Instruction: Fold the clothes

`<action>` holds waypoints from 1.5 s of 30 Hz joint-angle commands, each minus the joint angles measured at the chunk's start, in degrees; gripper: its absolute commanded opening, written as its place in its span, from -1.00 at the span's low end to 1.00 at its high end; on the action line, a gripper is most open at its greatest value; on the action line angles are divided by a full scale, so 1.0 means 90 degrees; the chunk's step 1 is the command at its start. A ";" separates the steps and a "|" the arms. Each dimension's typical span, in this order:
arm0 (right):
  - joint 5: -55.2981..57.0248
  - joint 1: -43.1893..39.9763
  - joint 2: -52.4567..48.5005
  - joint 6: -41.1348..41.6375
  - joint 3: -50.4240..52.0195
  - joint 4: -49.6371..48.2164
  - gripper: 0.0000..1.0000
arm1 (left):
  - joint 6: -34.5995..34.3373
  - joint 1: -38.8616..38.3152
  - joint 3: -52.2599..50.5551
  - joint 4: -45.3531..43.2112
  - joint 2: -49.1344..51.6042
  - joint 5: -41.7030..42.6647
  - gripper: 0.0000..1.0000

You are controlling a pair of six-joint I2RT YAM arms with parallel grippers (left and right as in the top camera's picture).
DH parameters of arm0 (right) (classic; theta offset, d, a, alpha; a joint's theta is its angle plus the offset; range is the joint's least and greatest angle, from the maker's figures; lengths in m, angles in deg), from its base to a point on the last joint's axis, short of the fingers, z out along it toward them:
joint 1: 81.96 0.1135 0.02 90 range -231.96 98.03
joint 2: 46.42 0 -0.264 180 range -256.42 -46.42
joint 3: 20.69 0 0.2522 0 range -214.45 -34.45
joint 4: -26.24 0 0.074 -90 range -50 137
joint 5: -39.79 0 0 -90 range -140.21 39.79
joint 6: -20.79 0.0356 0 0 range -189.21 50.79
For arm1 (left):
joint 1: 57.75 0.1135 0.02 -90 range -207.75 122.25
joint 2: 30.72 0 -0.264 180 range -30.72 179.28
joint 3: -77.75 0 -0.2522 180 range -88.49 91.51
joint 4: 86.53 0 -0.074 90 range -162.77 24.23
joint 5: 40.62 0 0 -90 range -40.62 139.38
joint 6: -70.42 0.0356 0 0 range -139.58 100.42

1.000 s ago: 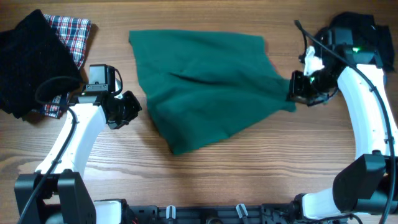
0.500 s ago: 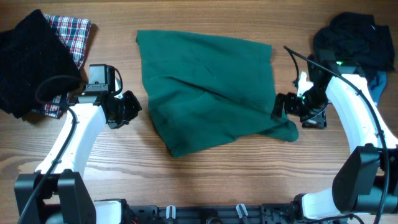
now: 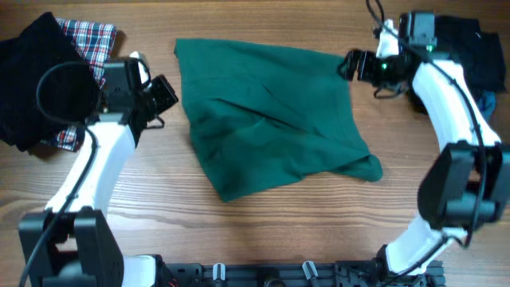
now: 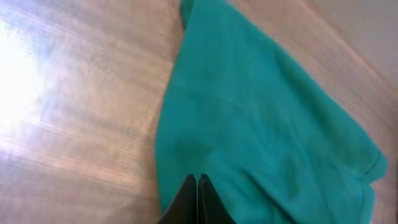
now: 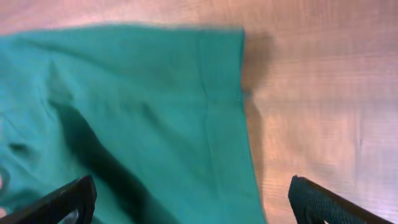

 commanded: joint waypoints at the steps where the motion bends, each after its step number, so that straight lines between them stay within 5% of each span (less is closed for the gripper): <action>1: -0.0228 0.0066 -0.0857 -0.0423 -0.2178 0.0903 0.99 | 0.0245 0.0017 0.1409 0.0435 0.0605 0.0078 -0.92; 7: -0.0279 0.0097 -0.1719 -0.0554 -0.2997 0.0525 0.98 | 0.0313 0.0012 0.3016 0.0627 0.2110 0.0083 -0.92; 14: -0.0396 0.0262 -0.2727 -0.0658 -0.2990 0.0321 0.95 | 0.0318 0.0012 0.3019 -0.0151 0.2992 0.0075 -0.92; 34: -0.0301 0.0304 -0.3167 -0.0124 -0.2970 -0.0049 0.97 | 0.0311 -0.0153 0.3019 -0.2744 0.4112 0.0078 -0.75; 45: -0.0517 0.0311 -0.3633 0.0027 -0.2970 -0.0058 0.95 | 0.0216 -0.0287 0.3019 -0.3237 0.4515 0.0053 -0.72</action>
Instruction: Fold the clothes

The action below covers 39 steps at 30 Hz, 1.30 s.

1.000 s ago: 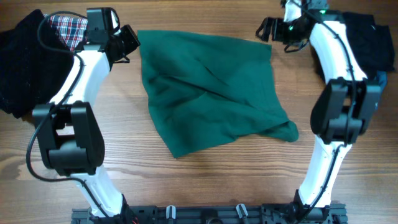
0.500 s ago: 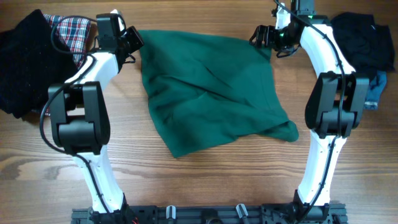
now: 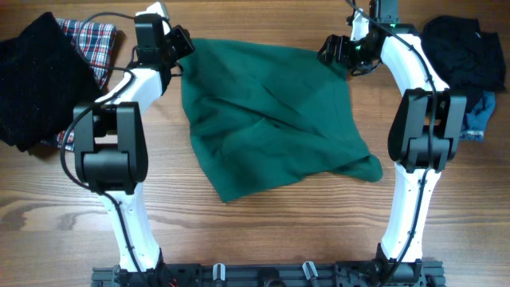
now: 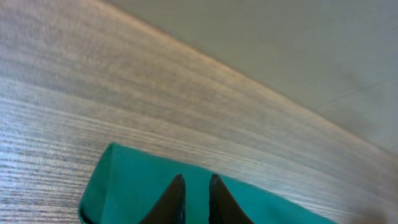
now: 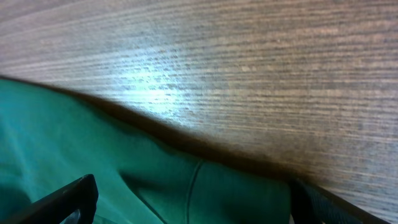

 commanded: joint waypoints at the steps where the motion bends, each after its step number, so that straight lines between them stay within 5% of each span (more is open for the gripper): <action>1: -0.0158 0.0034 -0.0243 0.0056 0.0015 0.0024 0.95 | 0.0056 0.0012 0.0073 -0.0151 0.0231 -0.0007 -0.72; 10: -0.0335 0.0221 -0.0243 0.0010 0.0015 0.0068 0.96 | -0.0257 0.0019 0.0073 -0.0410 0.0651 0.0236 -0.67; 23: -0.0063 0.0265 -0.0243 -0.0012 0.0015 0.0080 0.99 | -0.0202 0.0209 0.0073 -0.0299 0.0687 0.0146 0.12; 39: -0.0063 0.0267 -0.0262 -0.0063 0.0044 0.0029 0.99 | -0.0160 0.0381 0.0636 -0.0352 0.0668 0.0685 -0.02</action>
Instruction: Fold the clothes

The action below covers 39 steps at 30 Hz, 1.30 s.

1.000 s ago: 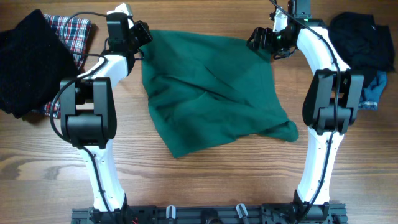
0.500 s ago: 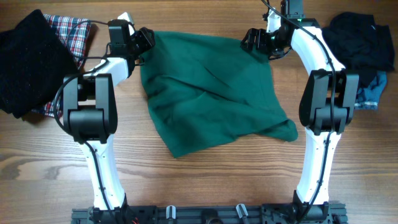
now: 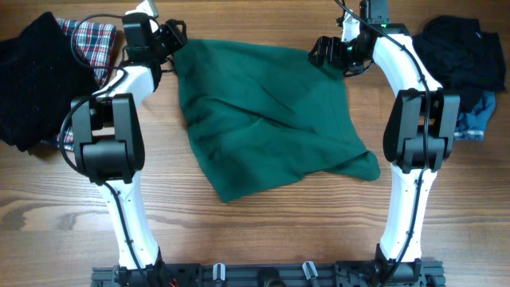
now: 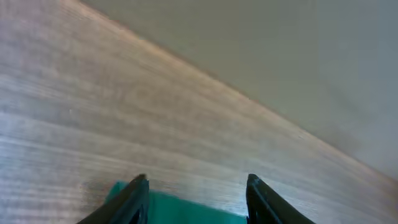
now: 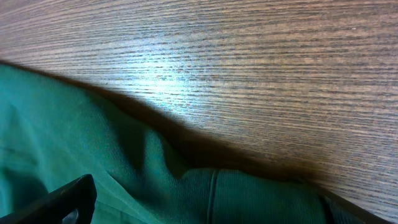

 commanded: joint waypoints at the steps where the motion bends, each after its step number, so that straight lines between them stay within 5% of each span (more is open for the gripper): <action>1: 0.0095 0.0034 -0.0260 -0.0073 0.0044 0.0007 0.99 | 0.0279 -0.0019 0.0078 0.0124 0.0019 0.0063 -0.03; 10: 0.0095 0.0034 -0.0260 -0.0117 0.0044 0.0015 0.99 | 0.0729 -0.0049 0.0078 0.0653 0.0022 -0.0877 -0.02; 24: 0.0092 0.0034 -0.0260 -0.0146 0.0044 0.0012 0.97 | 0.0724 -0.0323 0.0078 0.0651 0.0185 -0.0908 -0.03; 29: 0.0092 0.0034 -0.0260 -0.0165 0.0044 -0.0002 0.46 | 0.0719 -0.0364 0.0078 0.0622 0.0396 -0.0906 -0.18; 31: 0.0092 0.0034 -0.0260 -0.0163 0.0044 -0.0032 -0.03 | 0.0716 -0.0364 0.0078 0.0627 0.0435 -0.0906 -0.40; 33: 0.0085 0.0034 -0.0260 -0.0141 0.0044 -0.0136 -0.66 | 0.0699 -0.0362 0.0078 0.0571 0.0437 -0.0906 -0.88; 34: 0.0056 0.0034 -0.0260 -0.0141 0.0044 -0.0182 -0.87 | 0.0697 -0.0357 0.0078 0.0517 0.0437 -0.0906 -0.92; 39: 0.0051 0.0032 -0.0253 -0.0170 -0.0143 -0.0571 -0.91 | 0.0619 -0.0357 0.0080 0.0442 0.0425 -0.0748 -0.92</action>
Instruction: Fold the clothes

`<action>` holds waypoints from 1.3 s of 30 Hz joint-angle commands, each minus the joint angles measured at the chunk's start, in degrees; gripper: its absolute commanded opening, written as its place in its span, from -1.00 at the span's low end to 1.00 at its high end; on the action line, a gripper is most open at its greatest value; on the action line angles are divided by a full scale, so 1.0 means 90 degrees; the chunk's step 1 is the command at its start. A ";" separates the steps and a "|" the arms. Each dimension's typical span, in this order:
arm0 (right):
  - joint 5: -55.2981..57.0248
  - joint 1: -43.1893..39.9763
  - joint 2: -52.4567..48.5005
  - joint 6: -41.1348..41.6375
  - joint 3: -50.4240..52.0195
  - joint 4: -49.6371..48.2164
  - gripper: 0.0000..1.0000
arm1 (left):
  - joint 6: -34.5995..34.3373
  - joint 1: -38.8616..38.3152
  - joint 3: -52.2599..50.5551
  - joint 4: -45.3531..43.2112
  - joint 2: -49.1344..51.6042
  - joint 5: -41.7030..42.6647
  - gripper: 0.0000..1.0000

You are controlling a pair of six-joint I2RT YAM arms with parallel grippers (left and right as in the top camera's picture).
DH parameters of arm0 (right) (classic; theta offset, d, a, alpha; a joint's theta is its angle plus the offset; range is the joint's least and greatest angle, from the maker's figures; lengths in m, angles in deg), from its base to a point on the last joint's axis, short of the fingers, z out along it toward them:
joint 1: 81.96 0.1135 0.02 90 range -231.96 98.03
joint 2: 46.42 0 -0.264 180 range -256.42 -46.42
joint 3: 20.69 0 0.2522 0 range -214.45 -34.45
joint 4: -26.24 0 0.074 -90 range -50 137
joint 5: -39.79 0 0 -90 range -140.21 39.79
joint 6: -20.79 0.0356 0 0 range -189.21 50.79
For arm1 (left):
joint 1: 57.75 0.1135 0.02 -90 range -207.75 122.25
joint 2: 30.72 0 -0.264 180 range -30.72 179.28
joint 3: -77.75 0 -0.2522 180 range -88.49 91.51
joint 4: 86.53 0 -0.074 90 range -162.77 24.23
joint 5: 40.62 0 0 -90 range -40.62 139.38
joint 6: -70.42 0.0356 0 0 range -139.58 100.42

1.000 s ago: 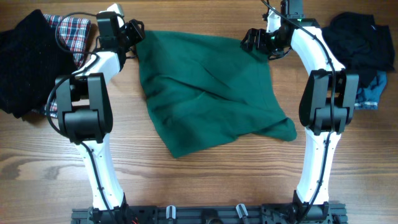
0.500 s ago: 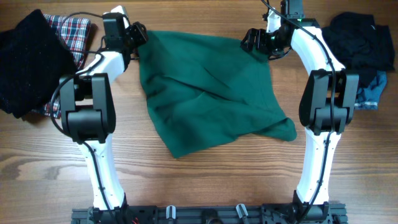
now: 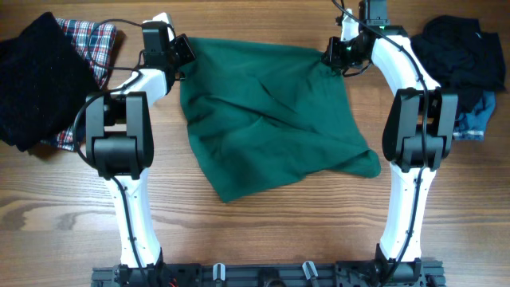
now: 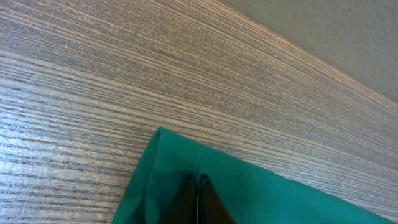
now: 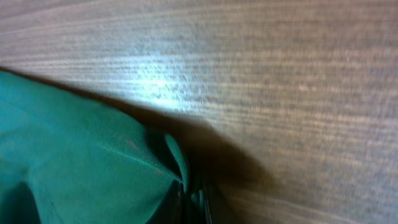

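A green garment (image 3: 271, 112) lies rumpled on the wooden table, its far edge running between my two grippers. My left gripper (image 3: 181, 49) is shut on the garment's far left corner (image 4: 186, 168); the dark fingers (image 4: 198, 199) pinch the cloth near its hem. At the far right corner (image 5: 124, 168) my right gripper (image 3: 333, 53) is shut on the cloth, whose edge (image 5: 177, 155) bunches up between the fingers.
A black garment (image 3: 36, 80) and a plaid one (image 3: 94, 40) lie piled at the far left. Dark clothes (image 3: 466, 48) and something blue (image 3: 470, 119) sit at the far right. The table's far edge runs just behind both grippers.
Both grippers were open at the garment's far corners. Now each is shut on its corner, the left on the hem, the right on a bunched edge.
At first both arms were beside the garment, left gripper shut, right open. Then both had reached the far corners. The left gripper then stood open over its corner, the right open too. Now both pinch the corners.
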 commanded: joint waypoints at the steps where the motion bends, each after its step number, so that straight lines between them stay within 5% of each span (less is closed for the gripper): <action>1: 0.0007 0.0019 -0.0165 -0.0192 -0.0503 -0.0262 -0.91 | -0.0134 0.0005 0.0063 -0.0029 0.0092 0.0262 -0.92; 10: 0.0389 0.0019 -0.0165 -0.0542 -0.1549 -0.1455 -0.91 | -0.0102 0.0000 0.0063 0.0253 -0.0066 0.0568 -0.92; 11: 0.0389 0.0019 -0.0165 -0.0525 -0.1549 -0.1610 0.16 | -0.0104 0.0000 0.0063 0.0274 -0.0129 0.0566 -0.92; 12: 0.0403 0.0019 -0.0165 -0.0483 -0.1549 -0.1690 0.99 | -0.0104 0.0000 0.0063 0.0284 -0.0204 0.0566 -0.92; 20: 0.1076 0.0012 0.0556 -0.0619 -0.1552 -0.0937 0.99 | 0.0211 -0.0002 0.0063 0.0984 -0.1171 0.0563 -0.92; 33: 0.0282 0.0051 0.1501 -0.0639 -0.1549 0.4087 0.98 | 0.0223 -0.0998 0.0061 0.5559 -0.2696 0.1217 -0.92; 39: 0.0367 0.0049 0.1501 -0.0644 -0.1549 0.4811 0.98 | 0.0204 -0.1865 0.0061 0.6909 -0.2696 0.1404 -0.92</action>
